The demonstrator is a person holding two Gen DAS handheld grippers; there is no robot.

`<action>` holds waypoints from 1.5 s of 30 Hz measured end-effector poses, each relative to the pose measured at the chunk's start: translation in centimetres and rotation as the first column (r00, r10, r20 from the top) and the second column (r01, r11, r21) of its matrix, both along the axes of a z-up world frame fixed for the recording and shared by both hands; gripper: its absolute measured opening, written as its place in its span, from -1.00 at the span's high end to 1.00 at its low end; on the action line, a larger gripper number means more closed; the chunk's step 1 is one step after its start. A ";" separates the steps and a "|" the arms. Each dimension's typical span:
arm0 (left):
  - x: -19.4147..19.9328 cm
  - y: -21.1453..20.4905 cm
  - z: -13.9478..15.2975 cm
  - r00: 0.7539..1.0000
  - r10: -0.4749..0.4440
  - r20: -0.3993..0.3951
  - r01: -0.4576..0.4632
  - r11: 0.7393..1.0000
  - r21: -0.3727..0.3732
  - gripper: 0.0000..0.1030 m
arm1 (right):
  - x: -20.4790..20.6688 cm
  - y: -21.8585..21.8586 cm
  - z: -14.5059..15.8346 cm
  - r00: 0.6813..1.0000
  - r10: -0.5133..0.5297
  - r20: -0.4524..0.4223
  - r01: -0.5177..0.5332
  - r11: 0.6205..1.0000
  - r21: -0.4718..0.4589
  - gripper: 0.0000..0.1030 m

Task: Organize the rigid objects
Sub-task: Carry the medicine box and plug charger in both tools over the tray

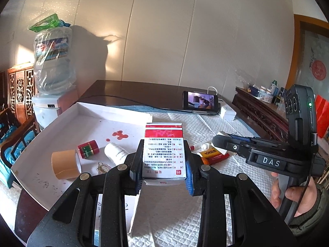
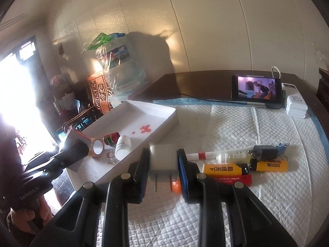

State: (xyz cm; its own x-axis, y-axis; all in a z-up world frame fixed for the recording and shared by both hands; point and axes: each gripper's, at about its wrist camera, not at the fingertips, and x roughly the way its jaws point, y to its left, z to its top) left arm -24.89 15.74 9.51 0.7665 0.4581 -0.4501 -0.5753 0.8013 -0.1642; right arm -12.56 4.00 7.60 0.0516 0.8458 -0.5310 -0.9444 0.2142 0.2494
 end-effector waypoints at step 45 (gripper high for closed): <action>-6.6 12.4 3.7 0.959 0.280 0.037 -0.279 0.960 -0.035 0.39 | -2.8 9.1 4.3 0.982 0.155 -0.104 -0.154 0.988 0.024 0.49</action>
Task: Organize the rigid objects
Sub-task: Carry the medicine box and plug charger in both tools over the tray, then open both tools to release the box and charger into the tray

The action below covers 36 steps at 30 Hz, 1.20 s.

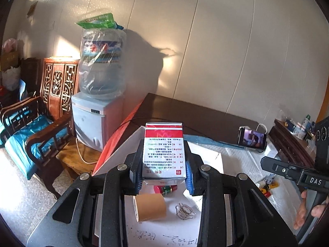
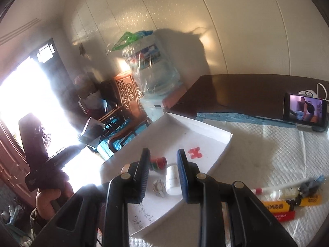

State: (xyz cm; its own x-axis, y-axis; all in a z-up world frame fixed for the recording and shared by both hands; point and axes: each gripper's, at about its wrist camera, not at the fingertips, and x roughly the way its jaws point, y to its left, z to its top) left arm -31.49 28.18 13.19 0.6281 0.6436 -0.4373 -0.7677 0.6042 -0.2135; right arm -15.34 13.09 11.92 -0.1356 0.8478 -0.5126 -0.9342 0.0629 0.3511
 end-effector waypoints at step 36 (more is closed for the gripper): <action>2.2 -1.9 -0.8 0.999 -0.045 -0.017 0.045 0.998 0.040 0.39 | 0.2 -1.7 -2.0 0.991 -0.067 0.113 0.064 0.998 0.029 0.52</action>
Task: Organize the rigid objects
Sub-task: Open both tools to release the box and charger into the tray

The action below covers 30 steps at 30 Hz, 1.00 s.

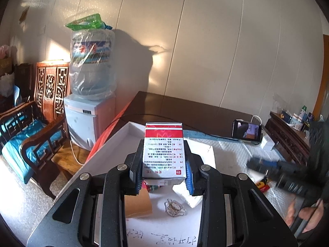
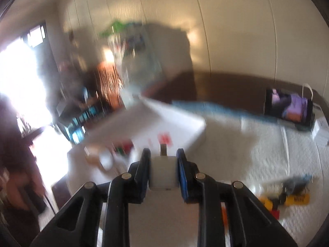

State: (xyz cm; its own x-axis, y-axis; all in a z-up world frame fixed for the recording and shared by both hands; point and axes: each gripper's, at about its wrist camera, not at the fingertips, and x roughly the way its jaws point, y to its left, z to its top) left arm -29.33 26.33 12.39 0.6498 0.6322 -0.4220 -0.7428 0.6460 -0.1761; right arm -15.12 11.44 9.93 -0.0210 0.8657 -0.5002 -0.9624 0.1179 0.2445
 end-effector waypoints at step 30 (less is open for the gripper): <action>-0.5 2.0 -2.0 0.987 0.129 0.091 -0.118 0.986 -0.117 -1.00 | 1.1 2.0 -2.1 0.981 -0.030 -0.191 0.039 0.998 0.045 -1.00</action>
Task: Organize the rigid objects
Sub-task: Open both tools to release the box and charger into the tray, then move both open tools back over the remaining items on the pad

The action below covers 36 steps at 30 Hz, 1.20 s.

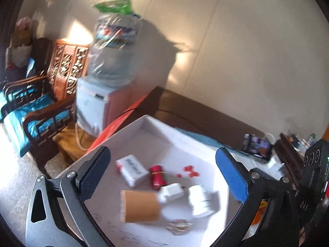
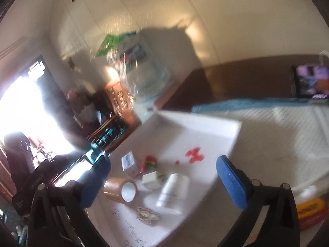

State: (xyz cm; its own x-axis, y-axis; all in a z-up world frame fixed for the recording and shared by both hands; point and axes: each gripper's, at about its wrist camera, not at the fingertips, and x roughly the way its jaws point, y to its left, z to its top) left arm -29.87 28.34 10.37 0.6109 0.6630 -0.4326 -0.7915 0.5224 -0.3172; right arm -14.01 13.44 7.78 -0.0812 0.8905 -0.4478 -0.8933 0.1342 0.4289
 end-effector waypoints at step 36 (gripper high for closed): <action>30.7 -28.4 -9.0 0.242 -0.840 -0.485 0.888 0.393 -0.239 -0.99 | 23.5 -19.8 -6.2 0.795 -0.584 0.165 0.601 0.717 -0.354 -1.00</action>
State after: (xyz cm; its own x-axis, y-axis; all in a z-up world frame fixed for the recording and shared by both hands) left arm 0.84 -0.10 1.36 0.5672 -0.0913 -0.8185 0.1480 0.9890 -0.0078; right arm 9.52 -6.33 1.59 0.4309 0.5155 -0.7406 -0.5913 0.7813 0.1998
